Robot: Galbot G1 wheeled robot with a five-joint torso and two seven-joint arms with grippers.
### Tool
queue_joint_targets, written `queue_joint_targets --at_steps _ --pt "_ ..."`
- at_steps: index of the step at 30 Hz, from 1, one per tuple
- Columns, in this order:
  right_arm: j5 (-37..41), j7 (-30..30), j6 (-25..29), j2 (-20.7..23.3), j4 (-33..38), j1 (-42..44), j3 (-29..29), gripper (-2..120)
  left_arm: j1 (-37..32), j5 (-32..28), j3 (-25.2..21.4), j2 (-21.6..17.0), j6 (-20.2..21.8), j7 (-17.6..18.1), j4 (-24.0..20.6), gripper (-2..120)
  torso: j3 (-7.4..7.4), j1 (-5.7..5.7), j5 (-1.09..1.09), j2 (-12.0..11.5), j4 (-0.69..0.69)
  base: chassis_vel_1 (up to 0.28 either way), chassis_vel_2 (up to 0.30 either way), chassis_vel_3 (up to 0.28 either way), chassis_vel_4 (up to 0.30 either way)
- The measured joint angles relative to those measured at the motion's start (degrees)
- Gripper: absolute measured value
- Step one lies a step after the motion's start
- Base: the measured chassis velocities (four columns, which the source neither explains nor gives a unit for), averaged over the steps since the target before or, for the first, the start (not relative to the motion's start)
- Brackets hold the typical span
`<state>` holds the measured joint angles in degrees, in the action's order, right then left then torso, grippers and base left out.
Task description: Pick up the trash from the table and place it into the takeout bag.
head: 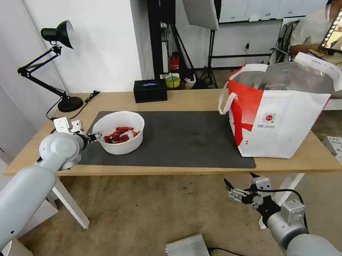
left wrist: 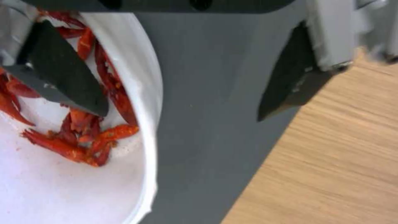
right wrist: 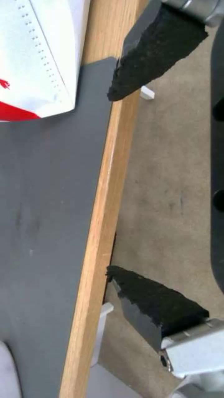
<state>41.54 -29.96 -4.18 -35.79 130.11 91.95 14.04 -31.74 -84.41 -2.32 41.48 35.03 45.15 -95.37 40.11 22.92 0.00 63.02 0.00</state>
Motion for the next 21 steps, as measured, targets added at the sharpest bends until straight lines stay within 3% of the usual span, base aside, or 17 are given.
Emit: queue_joint_targets --at_steps 3,13,21 --pt "0.0 0.0 0.0 0.0 0.0 0.0 0.0 100 -0.3 0.0 0.4 0.4 0.0 0.0 -0.1 75 0.0 0.0 0.0 0.0 0.0 0.0 0.0 0.0 0.0" --pt "0.0 0.0 0.0 0.0 0.0 0.0 0.0 100 -0.4 -0.1 1.0 0.3 0.0 0.7 -1.0 45 0.0 0.0 0.0 0.0 0.0 0.0 0.0 0.0 0.0" --pt "0.0 0.0 0.0 0.0 0.0 0.0 0.0 100 -0.2 -0.3 1.2 0.1 -0.1 1.3 -2.1 12 0.0 0.0 0.0 0.0 0.0 0.0 0.0 0.0 0.0"
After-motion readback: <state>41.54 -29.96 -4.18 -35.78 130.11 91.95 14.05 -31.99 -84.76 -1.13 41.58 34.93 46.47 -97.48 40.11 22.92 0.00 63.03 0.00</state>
